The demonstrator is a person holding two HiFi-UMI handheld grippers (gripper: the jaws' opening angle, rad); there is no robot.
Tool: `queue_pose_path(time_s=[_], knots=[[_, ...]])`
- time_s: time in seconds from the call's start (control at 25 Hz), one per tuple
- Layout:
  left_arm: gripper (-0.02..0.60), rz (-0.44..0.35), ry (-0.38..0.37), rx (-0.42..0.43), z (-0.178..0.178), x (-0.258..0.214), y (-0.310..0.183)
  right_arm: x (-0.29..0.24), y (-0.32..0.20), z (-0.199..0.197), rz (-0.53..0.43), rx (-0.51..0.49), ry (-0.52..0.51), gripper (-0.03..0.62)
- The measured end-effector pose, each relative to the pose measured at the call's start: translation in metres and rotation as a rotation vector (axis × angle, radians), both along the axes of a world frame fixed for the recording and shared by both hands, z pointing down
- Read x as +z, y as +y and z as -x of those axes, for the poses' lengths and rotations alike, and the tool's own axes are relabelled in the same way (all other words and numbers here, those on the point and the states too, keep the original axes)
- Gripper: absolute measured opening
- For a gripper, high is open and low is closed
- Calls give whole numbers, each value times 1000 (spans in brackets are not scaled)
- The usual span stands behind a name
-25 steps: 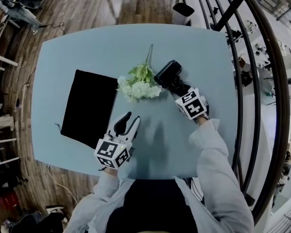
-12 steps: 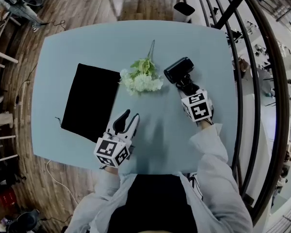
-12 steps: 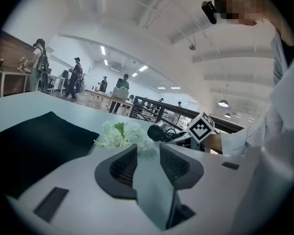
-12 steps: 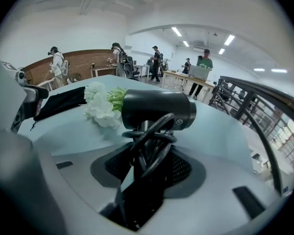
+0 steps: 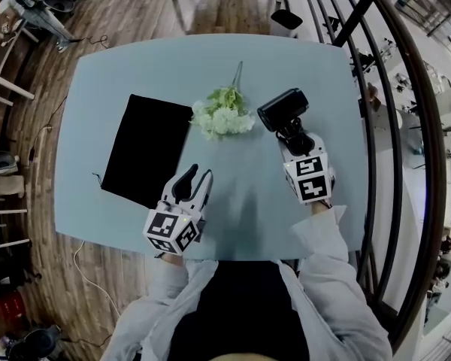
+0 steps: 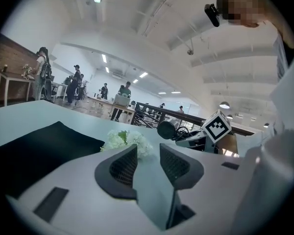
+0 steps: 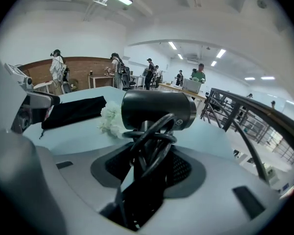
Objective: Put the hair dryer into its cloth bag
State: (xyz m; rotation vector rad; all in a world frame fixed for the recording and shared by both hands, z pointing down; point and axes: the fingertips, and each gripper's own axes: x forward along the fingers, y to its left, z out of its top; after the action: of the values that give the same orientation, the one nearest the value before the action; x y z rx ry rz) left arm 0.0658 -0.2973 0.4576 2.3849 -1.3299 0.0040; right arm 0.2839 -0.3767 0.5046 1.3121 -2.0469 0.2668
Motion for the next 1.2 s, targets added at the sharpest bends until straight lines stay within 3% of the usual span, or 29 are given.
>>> queue_pose_path(time_s=[0.6, 0.96, 1.2], knots=[[156, -36, -35, -93, 27, -13, 29, -16, 95, -7, 21, 146, -149, 193], [156, -33, -74, -142, 52, -13, 45, -10, 98, 26, 22, 86, -198, 193], [156, -23, -70, -159, 75, -11, 48, -9, 99, 55, 10, 40, -170, 193]])
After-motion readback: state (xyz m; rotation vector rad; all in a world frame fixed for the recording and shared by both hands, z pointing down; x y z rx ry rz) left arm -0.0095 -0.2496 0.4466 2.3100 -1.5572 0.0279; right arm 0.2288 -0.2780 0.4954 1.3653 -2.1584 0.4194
